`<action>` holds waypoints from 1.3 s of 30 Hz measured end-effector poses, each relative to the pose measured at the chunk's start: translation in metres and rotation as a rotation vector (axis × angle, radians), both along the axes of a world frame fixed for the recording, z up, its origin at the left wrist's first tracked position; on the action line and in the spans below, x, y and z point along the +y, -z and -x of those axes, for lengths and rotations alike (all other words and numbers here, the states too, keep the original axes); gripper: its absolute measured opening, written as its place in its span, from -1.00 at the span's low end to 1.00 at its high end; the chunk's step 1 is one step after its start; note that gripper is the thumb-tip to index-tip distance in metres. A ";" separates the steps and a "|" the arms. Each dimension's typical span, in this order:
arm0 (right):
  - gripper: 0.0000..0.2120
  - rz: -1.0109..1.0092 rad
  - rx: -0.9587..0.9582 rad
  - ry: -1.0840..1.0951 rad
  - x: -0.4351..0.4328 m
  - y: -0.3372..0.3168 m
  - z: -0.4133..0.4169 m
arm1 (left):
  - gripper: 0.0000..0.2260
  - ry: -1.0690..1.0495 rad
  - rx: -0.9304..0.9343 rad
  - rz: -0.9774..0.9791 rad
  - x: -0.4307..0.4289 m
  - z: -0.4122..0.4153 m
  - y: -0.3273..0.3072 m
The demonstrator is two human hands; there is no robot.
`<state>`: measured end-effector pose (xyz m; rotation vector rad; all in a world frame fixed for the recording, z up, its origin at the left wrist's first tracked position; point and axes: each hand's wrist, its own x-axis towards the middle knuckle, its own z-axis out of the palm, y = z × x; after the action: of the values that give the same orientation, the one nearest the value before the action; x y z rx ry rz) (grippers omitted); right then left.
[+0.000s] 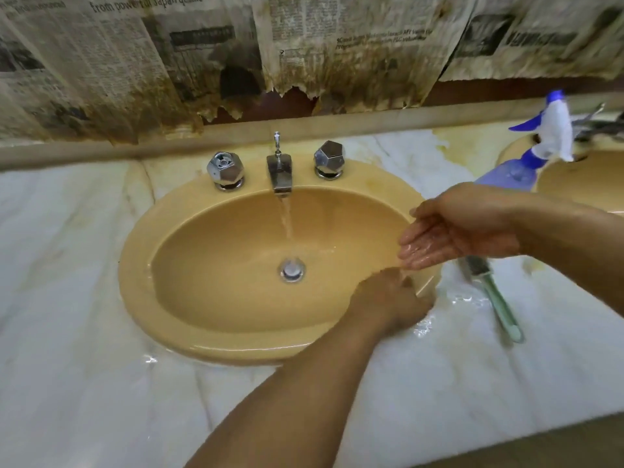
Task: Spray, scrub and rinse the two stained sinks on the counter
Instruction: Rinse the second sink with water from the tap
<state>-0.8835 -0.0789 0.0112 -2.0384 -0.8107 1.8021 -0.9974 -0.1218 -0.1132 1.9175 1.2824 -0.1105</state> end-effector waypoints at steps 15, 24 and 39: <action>-0.73 -0.448 0.150 0.575 -0.034 0.067 -0.027 | -0.67 -0.908 -0.801 0.372 0.037 0.061 0.029; -0.62 -0.495 0.437 0.809 -0.012 0.105 0.000 | -0.75 -1.394 -0.982 0.788 0.139 0.131 -0.006; -0.20 -0.580 -1.160 -0.563 0.000 0.169 -0.002 | -0.53 -0.884 -1.039 1.002 0.121 0.003 -0.060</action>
<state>-0.8812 -0.0790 -0.1579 -2.4046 -2.0402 0.1983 -1.0000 -0.0010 -0.0530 0.3063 0.9007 0.5322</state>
